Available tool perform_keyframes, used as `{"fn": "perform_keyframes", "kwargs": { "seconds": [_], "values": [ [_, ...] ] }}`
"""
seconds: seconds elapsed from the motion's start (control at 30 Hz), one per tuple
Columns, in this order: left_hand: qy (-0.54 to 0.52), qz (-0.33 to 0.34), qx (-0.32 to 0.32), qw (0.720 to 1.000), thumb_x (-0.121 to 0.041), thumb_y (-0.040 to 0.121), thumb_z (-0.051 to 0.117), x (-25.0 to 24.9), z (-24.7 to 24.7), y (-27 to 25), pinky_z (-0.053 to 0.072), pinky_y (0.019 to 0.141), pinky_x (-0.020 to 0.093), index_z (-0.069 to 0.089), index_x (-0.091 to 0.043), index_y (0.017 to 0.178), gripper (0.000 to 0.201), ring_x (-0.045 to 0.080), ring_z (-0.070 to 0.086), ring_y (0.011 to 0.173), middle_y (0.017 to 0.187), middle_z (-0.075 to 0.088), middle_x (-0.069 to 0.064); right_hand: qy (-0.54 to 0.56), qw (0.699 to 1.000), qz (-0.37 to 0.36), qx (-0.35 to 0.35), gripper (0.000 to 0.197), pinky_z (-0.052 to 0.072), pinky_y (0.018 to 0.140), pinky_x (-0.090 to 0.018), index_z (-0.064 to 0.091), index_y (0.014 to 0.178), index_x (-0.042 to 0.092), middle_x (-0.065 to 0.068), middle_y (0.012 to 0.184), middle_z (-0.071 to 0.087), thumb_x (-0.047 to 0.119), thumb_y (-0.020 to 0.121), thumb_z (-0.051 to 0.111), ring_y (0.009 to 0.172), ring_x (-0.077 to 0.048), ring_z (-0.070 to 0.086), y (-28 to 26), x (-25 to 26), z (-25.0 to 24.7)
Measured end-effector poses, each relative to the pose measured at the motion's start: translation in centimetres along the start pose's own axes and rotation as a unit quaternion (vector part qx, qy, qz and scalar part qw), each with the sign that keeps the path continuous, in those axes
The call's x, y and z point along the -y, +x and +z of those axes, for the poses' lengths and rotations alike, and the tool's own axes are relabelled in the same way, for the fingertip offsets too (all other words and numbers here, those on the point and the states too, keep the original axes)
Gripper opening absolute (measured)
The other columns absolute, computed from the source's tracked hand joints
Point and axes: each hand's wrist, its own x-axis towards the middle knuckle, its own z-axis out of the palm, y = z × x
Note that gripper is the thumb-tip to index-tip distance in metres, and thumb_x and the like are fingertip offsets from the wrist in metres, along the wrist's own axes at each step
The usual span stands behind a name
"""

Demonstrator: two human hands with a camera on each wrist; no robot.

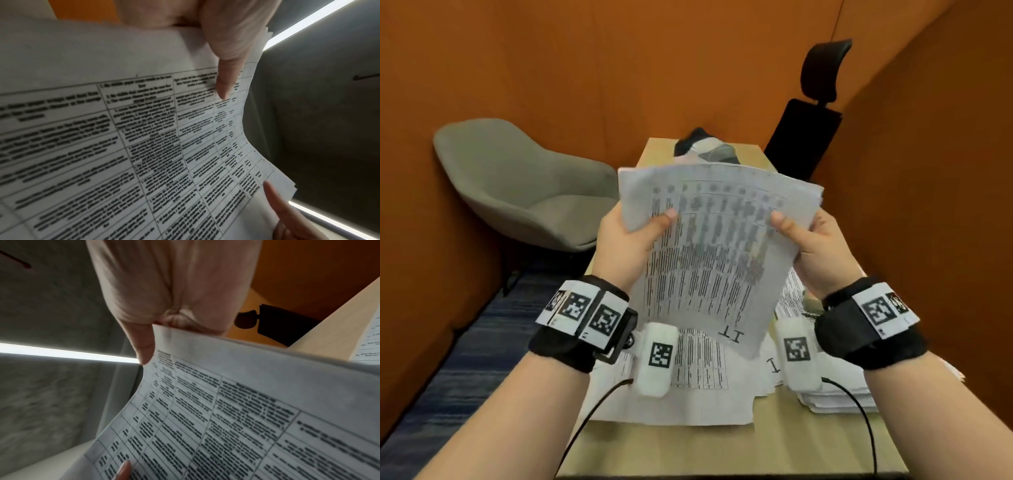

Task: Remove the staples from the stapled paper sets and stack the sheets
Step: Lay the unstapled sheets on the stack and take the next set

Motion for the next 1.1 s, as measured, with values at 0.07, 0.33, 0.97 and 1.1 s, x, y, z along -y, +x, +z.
{"fn": "perform_keyframes", "kwargs": {
  "seconds": [0.07, 0.33, 0.97, 1.1],
  "values": [
    [-0.001, -0.009, -0.013, 1.0, -0.012, 0.084, 0.065, 0.3, -0.2, 0.0, 0.051, 0.091, 0.035, 0.063, -0.018, 0.105, 0.022, 0.013, 0.065, 0.099, 0.102, 0.069, -0.004, 0.003, 1.0, -0.016, 0.026, 0.051, 0.055, 0.079, -0.033, 0.046, 0.125, 0.027, 0.007, 0.107, 0.069, 0.014, 0.079, 0.065, 0.1, -0.014, 0.066, 0.3, -0.1, 0.4],
    [-0.033, 0.021, -0.055, 0.998, -0.012, 0.082, 0.066, -0.3, -0.5, 0.9, 0.055, 0.08, 0.026, 0.064, -0.015, 0.101, 0.019, 0.012, 0.067, 0.094, 0.1, 0.069, 0.0, 0.016, 0.992, -0.107, 0.07, 0.044, 0.056, 0.072, -0.031, 0.066, 0.091, 0.025, 0.0, 0.101, 0.064, -0.012, 0.08, 0.045, 0.093, -0.017, 0.064, 1.7, 1.6, 2.2],
    [0.012, -0.035, -0.06, 0.998, -0.014, 0.08, 0.07, 2.0, -0.2, -0.2, 0.054, 0.076, 0.023, 0.066, -0.025, 0.089, 0.015, 0.002, 0.067, 0.082, 0.081, 0.07, -0.014, -0.178, 0.966, -0.158, -0.097, 0.025, 0.051, 0.062, -0.016, 0.061, 0.075, 0.019, 0.014, 0.072, 0.065, -0.004, 0.084, 0.061, 0.071, 0.001, 0.062, 2.2, 1.9, 2.0],
    [-0.003, -0.02, -0.027, 0.999, -0.011, 0.081, 0.067, 0.2, -0.3, -0.4, 0.055, 0.068, 0.016, 0.066, -0.023, 0.089, 0.014, 0.001, 0.068, 0.078, 0.082, 0.071, -0.012, -0.204, 0.955, -0.187, -0.11, 0.024, 0.052, 0.065, -0.023, 0.062, 0.075, 0.021, 0.009, 0.077, 0.065, -0.001, 0.084, 0.063, 0.075, -0.008, 0.063, 2.9, 3.9, 1.5]
  ]
}}
